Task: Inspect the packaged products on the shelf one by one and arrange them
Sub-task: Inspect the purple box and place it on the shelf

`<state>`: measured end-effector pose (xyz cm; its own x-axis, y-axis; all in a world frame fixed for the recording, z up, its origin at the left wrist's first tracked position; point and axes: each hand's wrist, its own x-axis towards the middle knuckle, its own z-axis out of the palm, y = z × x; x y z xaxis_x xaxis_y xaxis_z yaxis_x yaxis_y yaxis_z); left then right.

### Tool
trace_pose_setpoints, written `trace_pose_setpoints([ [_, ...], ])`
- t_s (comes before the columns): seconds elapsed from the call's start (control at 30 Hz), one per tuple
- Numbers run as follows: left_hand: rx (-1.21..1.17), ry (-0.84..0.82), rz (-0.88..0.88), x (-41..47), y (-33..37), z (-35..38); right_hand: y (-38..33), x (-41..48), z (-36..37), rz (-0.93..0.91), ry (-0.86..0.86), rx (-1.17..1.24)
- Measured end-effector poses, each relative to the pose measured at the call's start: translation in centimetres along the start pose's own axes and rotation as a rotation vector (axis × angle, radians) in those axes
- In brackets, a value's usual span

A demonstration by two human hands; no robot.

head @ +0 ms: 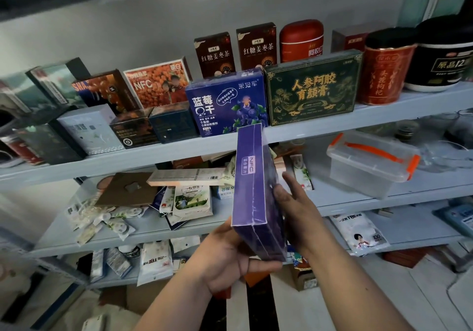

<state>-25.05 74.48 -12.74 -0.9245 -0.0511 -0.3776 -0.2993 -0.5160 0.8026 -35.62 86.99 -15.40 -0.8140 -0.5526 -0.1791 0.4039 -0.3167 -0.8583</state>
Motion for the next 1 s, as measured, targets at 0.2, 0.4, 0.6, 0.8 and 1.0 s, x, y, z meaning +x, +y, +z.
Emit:
trace_pose_setpoints([
  [0.2,-0.112,0.230,0.016,-1.4,1.6,-2.1,-1.2,-0.3,0.1,-0.143,0.027,0.021],
  [0.4,0.197,0.142,0.098,-1.5,4.2,-6.1,-2.1,-0.1,-0.4,-0.312,0.243,-0.167],
  [0.6,0.345,0.192,0.243,-2.0,5.7,-7.2,-3.8,-0.2,1.8,-0.465,0.216,-0.663],
  [0.8,0.411,0.301,0.539,-4.3,8.0,-8.3,-9.3,0.8,6.2,-0.758,-0.121,-1.481],
  [1.0,0.451,0.404,0.761,-6.8,10.9,-8.9,-13.8,0.2,12.4,-0.964,-0.320,-1.689],
])
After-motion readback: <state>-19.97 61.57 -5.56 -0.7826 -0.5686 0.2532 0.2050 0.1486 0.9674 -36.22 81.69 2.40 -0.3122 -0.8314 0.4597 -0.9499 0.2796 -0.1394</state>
